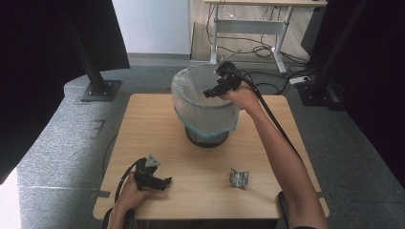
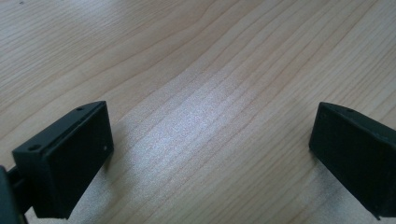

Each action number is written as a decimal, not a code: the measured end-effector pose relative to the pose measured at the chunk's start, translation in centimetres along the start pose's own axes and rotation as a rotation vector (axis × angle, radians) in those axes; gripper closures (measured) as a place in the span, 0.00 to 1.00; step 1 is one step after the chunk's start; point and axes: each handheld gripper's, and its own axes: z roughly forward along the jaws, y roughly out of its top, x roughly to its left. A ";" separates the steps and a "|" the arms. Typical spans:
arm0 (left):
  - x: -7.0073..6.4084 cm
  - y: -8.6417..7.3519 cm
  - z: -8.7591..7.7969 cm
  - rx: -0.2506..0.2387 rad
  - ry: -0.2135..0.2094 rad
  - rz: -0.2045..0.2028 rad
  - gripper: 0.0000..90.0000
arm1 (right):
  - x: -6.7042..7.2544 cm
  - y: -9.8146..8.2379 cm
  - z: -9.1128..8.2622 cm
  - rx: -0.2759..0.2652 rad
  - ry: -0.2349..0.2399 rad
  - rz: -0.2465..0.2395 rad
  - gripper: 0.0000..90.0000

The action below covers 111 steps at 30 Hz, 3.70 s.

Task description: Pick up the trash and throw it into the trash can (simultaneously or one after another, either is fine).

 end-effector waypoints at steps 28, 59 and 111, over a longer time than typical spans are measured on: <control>0.0 0.0 0.0 0.000 -0.002 -0.002 0.00 | 0.0 -1.2 -4.5 -0.044 -0.012 -0.021 0.14; 0.0 0.0 0.0 0.001 -0.002 -0.002 0.00 | -1.4 -8.5 -10.1 -0.101 -0.035 -0.014 0.06; 0.0 0.0 0.0 0.002 -0.001 -0.003 0.00 | 2.6 -25.7 -2.8 -0.009 -0.045 -0.091 0.02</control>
